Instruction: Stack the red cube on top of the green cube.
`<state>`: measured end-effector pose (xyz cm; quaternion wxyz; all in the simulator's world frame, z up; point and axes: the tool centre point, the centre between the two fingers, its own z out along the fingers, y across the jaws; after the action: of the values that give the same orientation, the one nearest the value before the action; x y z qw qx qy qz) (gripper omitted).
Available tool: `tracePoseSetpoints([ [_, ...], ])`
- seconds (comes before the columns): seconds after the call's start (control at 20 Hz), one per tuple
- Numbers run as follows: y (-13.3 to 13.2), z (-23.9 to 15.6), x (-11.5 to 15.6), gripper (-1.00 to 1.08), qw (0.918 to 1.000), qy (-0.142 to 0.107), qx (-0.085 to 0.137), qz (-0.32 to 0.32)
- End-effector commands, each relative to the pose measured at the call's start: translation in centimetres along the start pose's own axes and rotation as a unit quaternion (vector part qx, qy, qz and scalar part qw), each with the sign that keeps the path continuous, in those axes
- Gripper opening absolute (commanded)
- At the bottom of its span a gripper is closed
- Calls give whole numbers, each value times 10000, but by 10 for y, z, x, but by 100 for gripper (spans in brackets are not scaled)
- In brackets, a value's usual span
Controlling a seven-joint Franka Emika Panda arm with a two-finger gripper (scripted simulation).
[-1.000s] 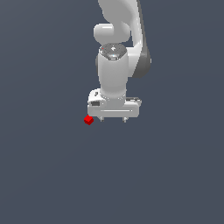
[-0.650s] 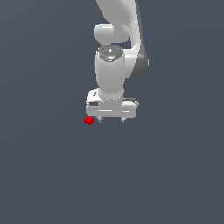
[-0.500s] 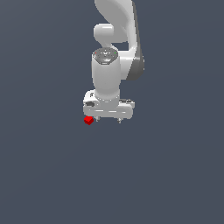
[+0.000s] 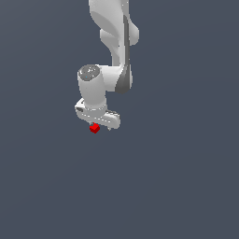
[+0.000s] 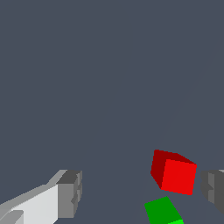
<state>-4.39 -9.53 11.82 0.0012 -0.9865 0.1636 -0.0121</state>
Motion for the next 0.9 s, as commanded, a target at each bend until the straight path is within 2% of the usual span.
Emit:
tracePoseSetpoints([
  [0.0,24,16,-11,100,9995,-36,-20,320],
  [0.2,50,34,-26,100,9976,-82,-40,686],
  [0.4,65,45,-36,100,9959,-108,-51,896],
  [0.85,67,48,-37,100,9956,-117,-46,925],
])
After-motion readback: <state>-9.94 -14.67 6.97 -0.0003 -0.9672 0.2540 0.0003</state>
